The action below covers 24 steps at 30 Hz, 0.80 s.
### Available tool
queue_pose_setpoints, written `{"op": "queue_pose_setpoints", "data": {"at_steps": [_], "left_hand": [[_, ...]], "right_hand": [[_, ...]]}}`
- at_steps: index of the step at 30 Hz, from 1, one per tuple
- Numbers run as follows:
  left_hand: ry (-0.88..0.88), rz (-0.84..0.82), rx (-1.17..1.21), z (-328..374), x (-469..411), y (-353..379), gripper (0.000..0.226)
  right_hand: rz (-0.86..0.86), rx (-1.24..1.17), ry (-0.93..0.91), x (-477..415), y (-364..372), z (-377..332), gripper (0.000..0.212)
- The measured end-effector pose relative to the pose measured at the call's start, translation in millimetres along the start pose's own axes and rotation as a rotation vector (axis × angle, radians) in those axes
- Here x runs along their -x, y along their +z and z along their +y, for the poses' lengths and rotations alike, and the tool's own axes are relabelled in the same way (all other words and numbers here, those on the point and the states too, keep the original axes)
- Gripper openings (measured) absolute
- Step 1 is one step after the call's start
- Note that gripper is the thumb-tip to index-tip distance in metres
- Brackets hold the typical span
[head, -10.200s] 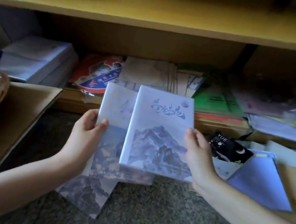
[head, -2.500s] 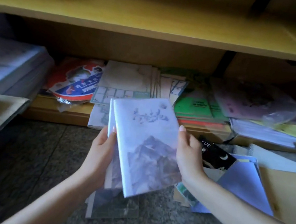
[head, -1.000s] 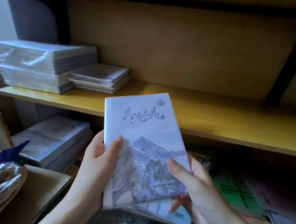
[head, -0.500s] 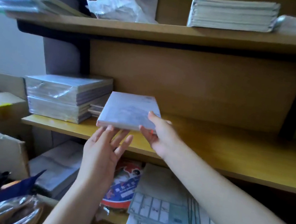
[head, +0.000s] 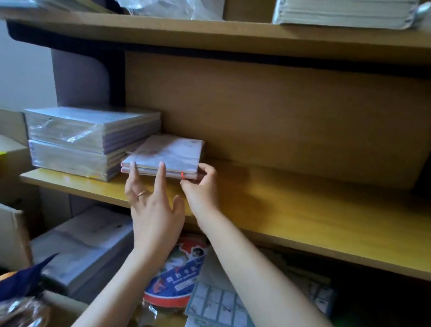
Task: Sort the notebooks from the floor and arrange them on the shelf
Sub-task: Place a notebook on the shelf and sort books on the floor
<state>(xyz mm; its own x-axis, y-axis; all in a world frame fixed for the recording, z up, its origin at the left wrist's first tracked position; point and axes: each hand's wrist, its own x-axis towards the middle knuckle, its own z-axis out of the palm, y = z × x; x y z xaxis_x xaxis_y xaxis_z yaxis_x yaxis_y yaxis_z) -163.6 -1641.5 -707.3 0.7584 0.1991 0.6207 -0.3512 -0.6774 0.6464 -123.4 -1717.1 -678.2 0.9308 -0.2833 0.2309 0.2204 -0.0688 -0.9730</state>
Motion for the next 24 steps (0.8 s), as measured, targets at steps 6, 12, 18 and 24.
{"op": "queue_pose_setpoints", "data": {"at_steps": [6, 12, 18, 24], "left_hand": [[0.341, -0.024, -0.156, -13, 4, 17, 0.054], [0.326, -0.216, -0.39, -15, -31, 15, 0.062], [0.156, -0.433, -0.415, -15, -78, 25, 0.065], [0.15, -0.396, -0.451, -18, -76, 30, 0.072]], "right_hand": [[0.094, 0.068, -0.131, 10, -3, 1, 0.02], [-0.25, 0.037, -0.068, 12, -20, -8, 0.068], [-0.165, 0.021, -0.042, 12, -18, -9, 0.068], [-0.178, 0.056, -0.064, 17, -21, -5, 0.053]]}}
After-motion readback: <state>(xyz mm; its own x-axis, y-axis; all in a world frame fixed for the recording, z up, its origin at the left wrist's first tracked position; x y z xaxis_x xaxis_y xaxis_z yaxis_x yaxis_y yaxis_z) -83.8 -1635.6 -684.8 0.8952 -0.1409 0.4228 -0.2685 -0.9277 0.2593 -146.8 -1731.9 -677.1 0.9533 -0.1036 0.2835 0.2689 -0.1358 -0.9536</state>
